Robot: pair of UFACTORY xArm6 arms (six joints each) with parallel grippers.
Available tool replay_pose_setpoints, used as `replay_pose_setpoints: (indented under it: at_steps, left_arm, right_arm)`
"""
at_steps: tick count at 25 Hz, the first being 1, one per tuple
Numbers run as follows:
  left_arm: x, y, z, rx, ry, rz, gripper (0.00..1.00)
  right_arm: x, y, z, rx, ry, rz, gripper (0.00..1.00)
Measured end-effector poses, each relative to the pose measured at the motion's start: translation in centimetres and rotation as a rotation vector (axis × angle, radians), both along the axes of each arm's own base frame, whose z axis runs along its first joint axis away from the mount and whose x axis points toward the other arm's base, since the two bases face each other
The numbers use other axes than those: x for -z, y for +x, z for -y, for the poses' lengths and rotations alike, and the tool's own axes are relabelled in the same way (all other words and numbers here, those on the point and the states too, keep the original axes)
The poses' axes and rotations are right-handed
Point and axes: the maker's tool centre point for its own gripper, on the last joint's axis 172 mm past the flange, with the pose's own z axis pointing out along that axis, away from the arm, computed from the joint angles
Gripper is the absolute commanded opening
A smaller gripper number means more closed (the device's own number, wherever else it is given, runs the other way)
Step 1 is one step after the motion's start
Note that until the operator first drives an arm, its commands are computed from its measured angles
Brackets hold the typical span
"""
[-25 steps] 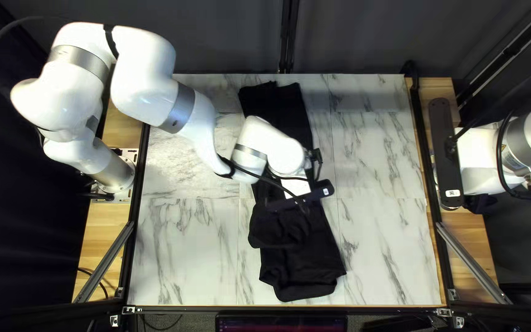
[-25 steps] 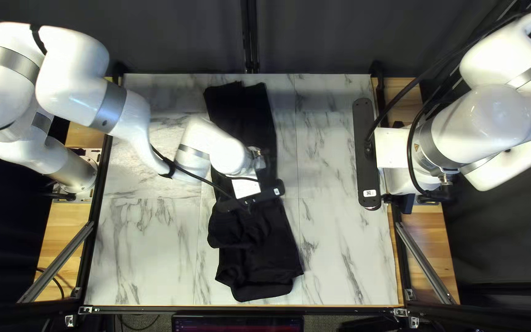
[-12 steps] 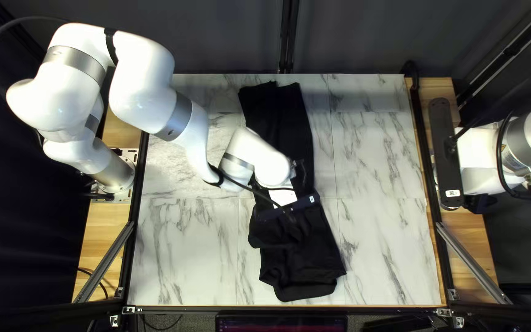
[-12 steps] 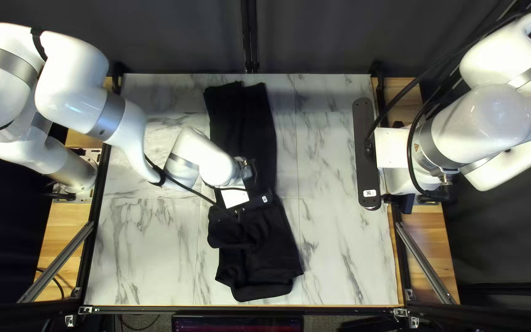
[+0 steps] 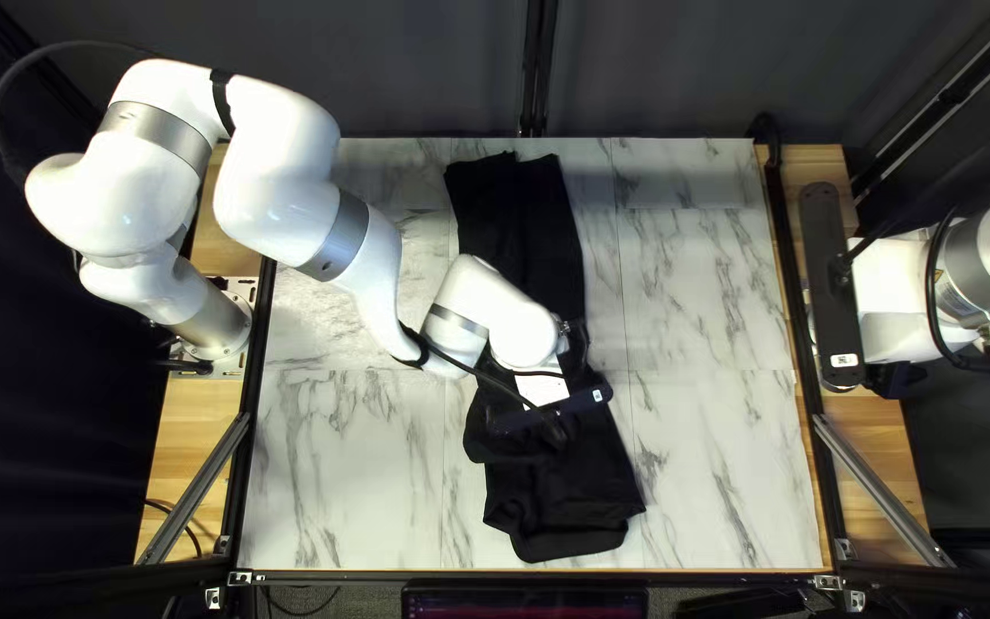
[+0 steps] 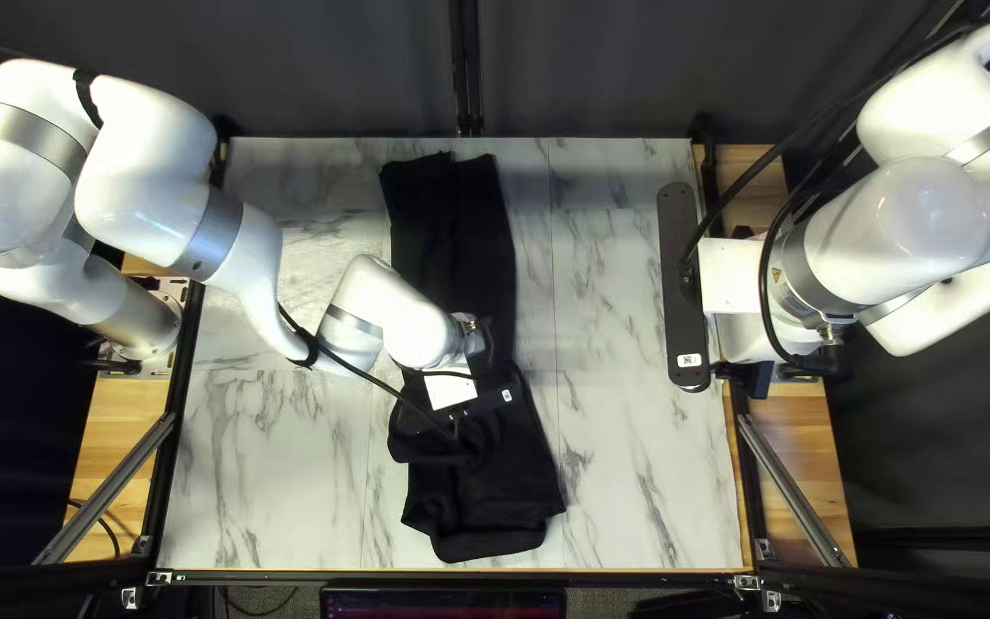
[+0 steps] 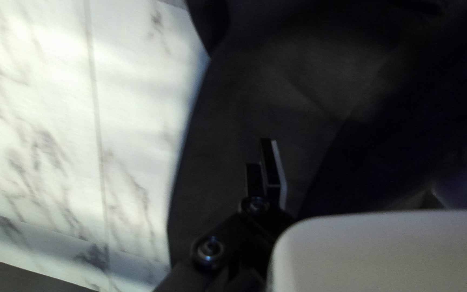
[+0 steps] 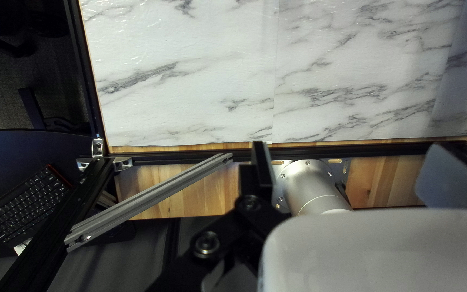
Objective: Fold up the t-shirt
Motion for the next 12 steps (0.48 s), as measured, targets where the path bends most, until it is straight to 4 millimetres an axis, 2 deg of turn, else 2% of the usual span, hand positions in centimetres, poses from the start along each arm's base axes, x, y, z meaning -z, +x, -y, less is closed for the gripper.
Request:
replay_pose_setpoints:
  at_steps: [12]
  left_arm:
    - [1.0, 4.7, -1.2, 0.070, -0.073, 0.036, 1.00]
  right_arm:
    - [0.0, 0.0, 0.0, 0.000, 0.000, 0.000, 1.00]
